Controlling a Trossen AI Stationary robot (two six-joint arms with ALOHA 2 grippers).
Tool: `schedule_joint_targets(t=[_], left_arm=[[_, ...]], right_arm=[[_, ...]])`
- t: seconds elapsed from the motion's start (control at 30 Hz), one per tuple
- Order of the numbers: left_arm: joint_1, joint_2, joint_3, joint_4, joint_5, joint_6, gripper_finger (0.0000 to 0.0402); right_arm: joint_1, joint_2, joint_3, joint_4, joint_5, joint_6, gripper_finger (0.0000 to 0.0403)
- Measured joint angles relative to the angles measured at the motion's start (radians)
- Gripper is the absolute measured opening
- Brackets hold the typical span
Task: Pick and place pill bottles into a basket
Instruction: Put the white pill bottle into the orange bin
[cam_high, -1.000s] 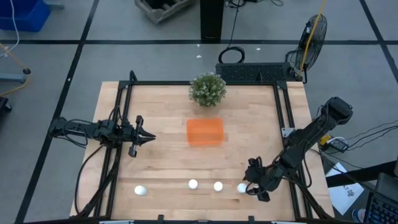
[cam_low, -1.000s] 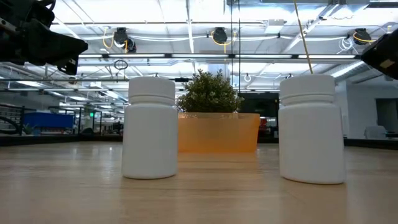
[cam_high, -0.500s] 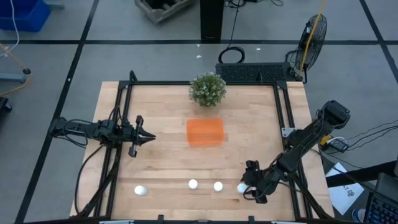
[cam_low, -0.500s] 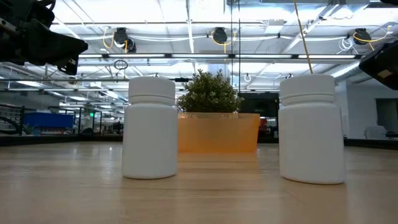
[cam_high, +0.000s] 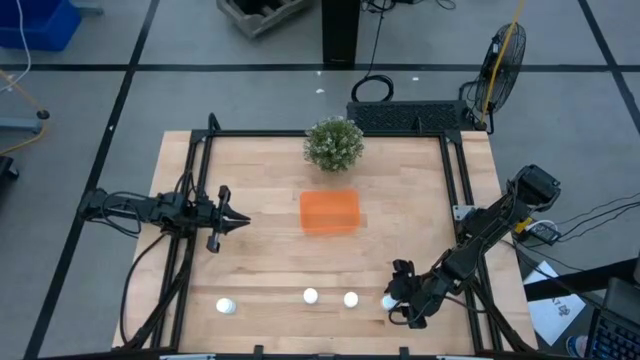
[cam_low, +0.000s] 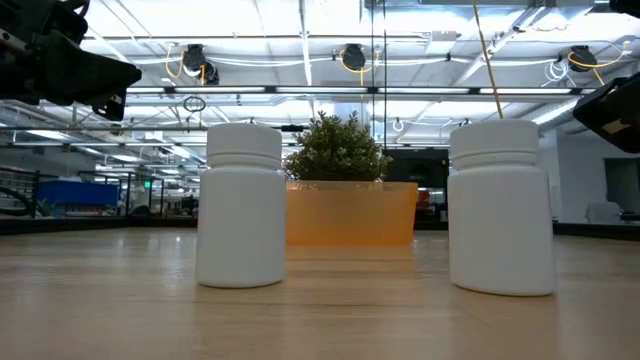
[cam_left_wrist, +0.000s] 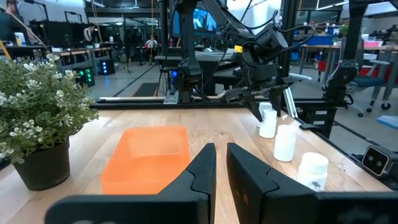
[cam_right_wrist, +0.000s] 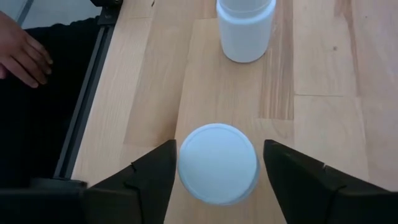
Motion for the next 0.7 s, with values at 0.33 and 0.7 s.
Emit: schedule_joint_targets(t=[0.33,0.7], left_arm=[[0.000,0.000,0.000,0.000,0.000,0.000,0.0047],[0.000,0.000,0.000,0.000,0.000,0.000,0.0047]], right_arm=[[0.000,-0.001,0.002,0.002,0.004,-0.013,0.0148],[-0.038,-0.001,0.001,-0.003,0.079,-0.107,0.0157]])
